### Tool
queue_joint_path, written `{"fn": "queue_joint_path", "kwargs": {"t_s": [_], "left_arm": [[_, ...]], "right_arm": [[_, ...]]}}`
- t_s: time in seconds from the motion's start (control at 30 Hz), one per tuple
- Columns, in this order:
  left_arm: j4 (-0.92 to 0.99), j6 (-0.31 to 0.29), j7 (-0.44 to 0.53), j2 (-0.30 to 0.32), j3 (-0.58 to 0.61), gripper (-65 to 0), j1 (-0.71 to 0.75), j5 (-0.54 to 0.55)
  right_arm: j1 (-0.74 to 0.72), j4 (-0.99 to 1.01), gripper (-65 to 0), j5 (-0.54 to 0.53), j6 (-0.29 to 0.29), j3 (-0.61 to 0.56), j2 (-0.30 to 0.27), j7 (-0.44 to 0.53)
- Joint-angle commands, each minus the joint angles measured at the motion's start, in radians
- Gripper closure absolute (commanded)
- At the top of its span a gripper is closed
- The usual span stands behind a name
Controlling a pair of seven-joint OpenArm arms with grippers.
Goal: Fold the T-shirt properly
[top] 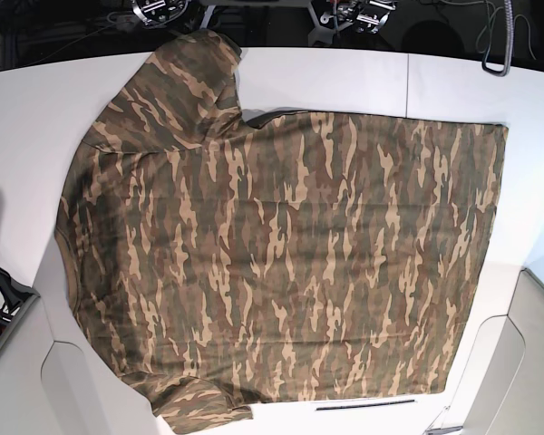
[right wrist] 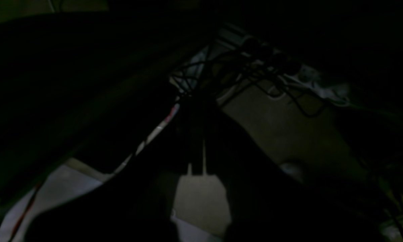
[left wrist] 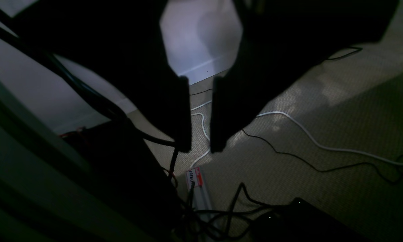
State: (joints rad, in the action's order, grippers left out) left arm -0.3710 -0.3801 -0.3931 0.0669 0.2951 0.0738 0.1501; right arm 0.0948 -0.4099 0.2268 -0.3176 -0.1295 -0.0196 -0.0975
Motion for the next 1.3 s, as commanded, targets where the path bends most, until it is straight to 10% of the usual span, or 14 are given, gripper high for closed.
{"fn": "queue_joint_path", "kwargs": {"t_s": [0.0,1.07,1.27], "left_arm": [[-0.006,-0.013,-0.008,0.0,0.001,-10.3,-0.001,0.002],[-0.011,-0.013,-0.039,0.012,0.001,-10.3,0.062,0.003],[-0.135,-0.014,-0.038,0.071,0.001,-10.3,0.159,0.002]], "right_arm": [[0.002,-0.01,0.0,0.002,-0.018,-0.002,-0.002,0.008],[0.059,-0.01,0.0,0.002,-0.029,-0.002,-0.01,0.008],[0.135,-0.058,0.0,0.0,-0.124,-0.002,-0.072,0.008]]}}
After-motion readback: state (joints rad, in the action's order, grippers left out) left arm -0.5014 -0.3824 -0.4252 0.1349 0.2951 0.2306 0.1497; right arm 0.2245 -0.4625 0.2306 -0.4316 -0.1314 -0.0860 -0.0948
